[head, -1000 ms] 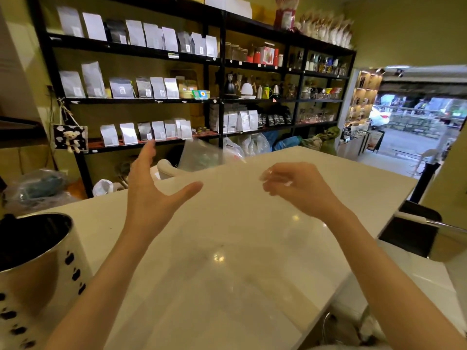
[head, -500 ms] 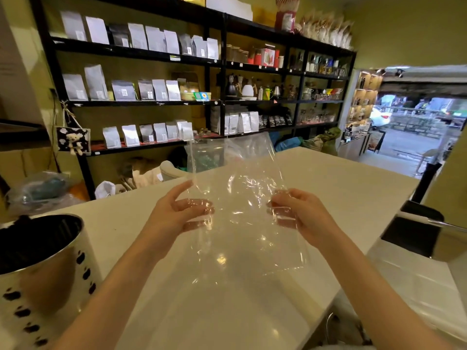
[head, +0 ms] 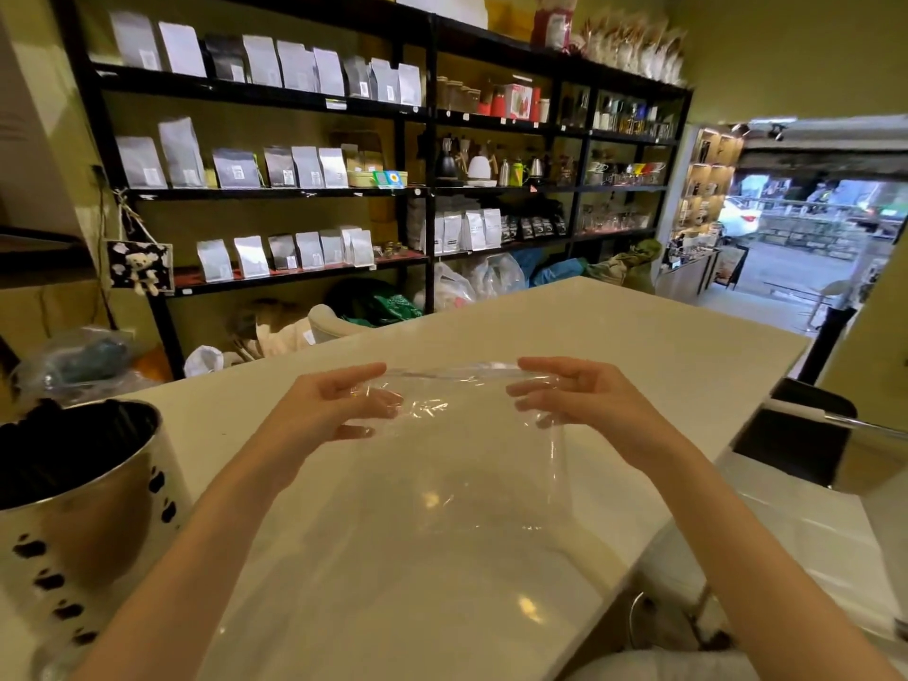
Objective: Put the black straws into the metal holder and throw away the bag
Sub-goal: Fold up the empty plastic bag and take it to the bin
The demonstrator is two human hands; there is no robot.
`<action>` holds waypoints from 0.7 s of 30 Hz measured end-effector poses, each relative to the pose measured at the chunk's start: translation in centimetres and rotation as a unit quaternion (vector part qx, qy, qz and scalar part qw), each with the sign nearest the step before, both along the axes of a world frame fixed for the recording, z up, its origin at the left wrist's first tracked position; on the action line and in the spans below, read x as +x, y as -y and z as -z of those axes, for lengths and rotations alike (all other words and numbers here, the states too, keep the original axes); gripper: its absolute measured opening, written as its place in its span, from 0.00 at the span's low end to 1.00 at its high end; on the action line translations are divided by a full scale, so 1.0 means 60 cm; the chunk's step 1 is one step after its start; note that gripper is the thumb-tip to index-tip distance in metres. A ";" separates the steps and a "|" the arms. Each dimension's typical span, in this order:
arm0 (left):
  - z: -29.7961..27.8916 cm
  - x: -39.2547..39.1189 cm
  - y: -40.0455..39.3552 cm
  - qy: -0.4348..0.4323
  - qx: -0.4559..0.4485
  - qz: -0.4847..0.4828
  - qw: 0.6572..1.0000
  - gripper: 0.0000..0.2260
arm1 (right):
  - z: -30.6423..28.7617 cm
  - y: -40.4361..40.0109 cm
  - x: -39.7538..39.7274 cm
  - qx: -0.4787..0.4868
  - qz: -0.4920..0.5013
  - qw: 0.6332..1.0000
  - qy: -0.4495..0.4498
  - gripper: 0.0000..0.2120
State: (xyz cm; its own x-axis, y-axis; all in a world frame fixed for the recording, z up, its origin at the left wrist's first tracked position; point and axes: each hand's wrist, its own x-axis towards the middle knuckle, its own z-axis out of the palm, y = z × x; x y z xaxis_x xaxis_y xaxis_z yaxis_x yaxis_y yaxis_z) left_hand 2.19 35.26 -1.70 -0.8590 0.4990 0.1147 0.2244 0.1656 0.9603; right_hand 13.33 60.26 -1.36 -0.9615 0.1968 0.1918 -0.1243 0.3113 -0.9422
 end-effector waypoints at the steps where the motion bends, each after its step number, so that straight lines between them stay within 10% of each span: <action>1: -0.001 0.002 0.002 -0.028 -0.041 -0.004 0.999 0.19 | -0.002 -0.003 0.001 0.030 -0.002 0.999 0.010 0.18; 9: -0.001 0.049 0.026 -0.218 -0.205 -0.066 0.952 0.08 | -0.034 0.012 0.017 0.341 0.078 0.936 -0.024 0.04; 21: 0.027 0.198 0.128 0.096 -0.070 0.184 0.976 0.02 | -0.039 0.101 0.064 -0.008 -0.147 0.984 0.098 0.09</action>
State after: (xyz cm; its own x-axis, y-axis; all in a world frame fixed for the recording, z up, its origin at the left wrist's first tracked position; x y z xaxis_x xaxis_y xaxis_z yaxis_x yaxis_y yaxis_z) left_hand 14.05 27.57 -3.33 -0.6184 0.7763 -0.1221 0.1110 0.2400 0.9644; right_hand 17.16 54.19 1.00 -0.9956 -0.0934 -0.0033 -0.0225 0.2745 -0.9613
